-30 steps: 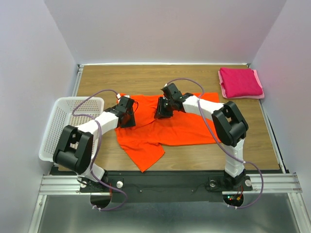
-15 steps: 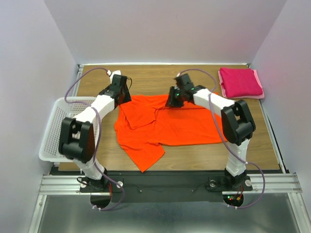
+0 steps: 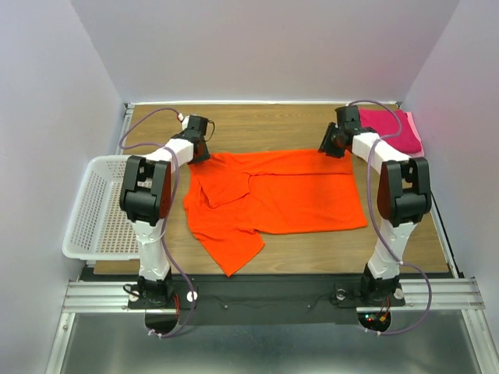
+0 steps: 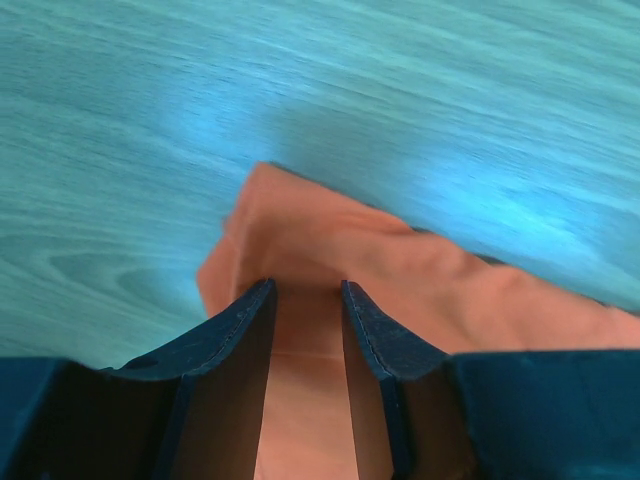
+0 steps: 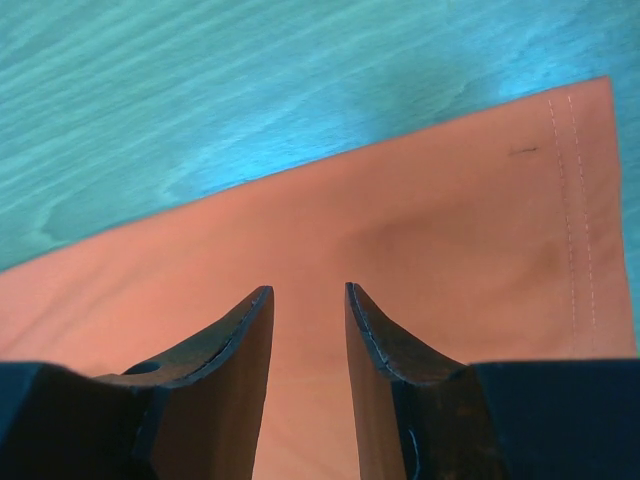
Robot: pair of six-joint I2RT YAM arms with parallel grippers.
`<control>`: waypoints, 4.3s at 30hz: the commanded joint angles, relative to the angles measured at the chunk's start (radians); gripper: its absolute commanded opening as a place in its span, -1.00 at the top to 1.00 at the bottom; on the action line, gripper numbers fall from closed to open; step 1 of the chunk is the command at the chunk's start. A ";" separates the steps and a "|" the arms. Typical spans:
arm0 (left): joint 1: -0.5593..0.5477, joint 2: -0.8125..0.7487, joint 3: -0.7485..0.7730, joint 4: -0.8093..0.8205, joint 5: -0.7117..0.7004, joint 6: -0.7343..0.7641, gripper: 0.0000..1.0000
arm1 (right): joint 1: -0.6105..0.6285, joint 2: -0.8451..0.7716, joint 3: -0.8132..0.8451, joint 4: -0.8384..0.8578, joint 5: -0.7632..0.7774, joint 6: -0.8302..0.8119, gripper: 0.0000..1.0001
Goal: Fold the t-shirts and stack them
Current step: Fold the tshirt
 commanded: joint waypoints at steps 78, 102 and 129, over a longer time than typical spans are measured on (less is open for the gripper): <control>-0.087 -0.624 -0.744 -0.019 0.040 -0.169 0.17 | -0.163 -0.611 -0.623 -0.192 0.192 0.038 -0.44; -0.087 -0.647 -0.754 -0.010 0.023 -0.123 0.96 | -0.192 -0.401 -0.547 -0.093 0.265 0.075 -0.13; -0.087 -0.661 -0.760 -0.008 0.023 -0.128 0.97 | -0.223 -0.429 -0.632 -0.058 0.244 0.084 -0.01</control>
